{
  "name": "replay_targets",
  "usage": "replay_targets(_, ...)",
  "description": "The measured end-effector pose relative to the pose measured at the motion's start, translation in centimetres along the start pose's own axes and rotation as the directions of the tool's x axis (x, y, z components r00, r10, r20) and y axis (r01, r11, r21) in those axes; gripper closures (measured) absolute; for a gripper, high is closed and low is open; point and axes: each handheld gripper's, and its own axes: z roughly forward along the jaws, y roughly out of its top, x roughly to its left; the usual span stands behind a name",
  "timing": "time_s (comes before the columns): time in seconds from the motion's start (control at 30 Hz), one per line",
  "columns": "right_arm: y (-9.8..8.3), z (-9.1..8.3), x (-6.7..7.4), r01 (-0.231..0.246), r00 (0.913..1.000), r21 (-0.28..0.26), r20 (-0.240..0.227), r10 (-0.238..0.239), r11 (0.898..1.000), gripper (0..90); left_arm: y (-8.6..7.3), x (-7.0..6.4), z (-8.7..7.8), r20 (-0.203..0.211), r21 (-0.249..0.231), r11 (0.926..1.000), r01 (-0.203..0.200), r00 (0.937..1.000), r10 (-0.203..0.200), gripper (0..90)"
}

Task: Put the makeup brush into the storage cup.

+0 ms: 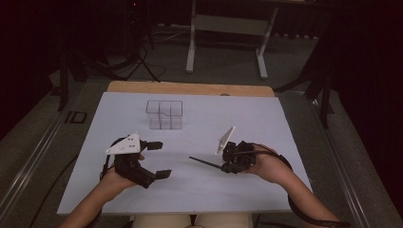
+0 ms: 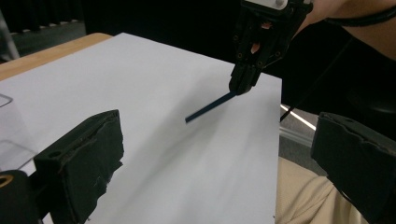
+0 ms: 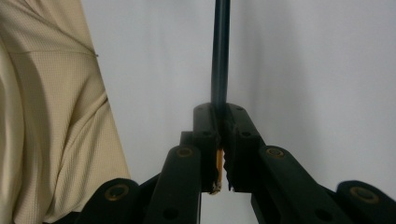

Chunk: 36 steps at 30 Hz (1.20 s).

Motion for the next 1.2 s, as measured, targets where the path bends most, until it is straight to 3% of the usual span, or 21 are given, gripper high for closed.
replay_targets(0.23, 1.1, 0.3, 0.7, 0.058, 0.9983, 0.001, 0.000, -0.058, 0.998, 84.2, 0.1, 0.2, 1.4, 0.025, 0.031, 0.9994, -0.014, 0.9996, 0.013, 8.8)
replay_targets(0.4, 1.5, 0.0, 0.9, 0.065, 0.9979, -0.003, -0.003, -0.065, 0.998, 84.2, 0.1, 0.4, 2.4, 0.038, 0.073, 0.9972, -0.014, 0.9992, 0.011, 17.0)
replay_targets(0.63, 1.8, -0.1, 1.1, 0.073, 0.9973, -0.004, -0.005, -0.073, 0.997, 84.1, 0.1, 1.2, 3.8, 0.043, 0.121, 0.9923, -0.027, 0.9988, 0.022, 36.7)
replay_targets(0.87, 1.9, -0.3, 1.3, 0.077, 0.9970, -0.007, -0.009, -0.077, 0.997, 84.2, -0.1, 1.5, 5.3, 0.095, 0.165, 0.9846, -0.059, 0.9945, 0.043, 49.6)
replay_targets(1.2, 2.1, -0.2, 1.5, 0.086, 0.9962, 0.003, -0.013, -0.086, 0.996, 84.1, -0.3, 1.8, 6.1, 0.147, 0.184, 0.9799, -0.078, 0.9878, 0.051, 67.2)
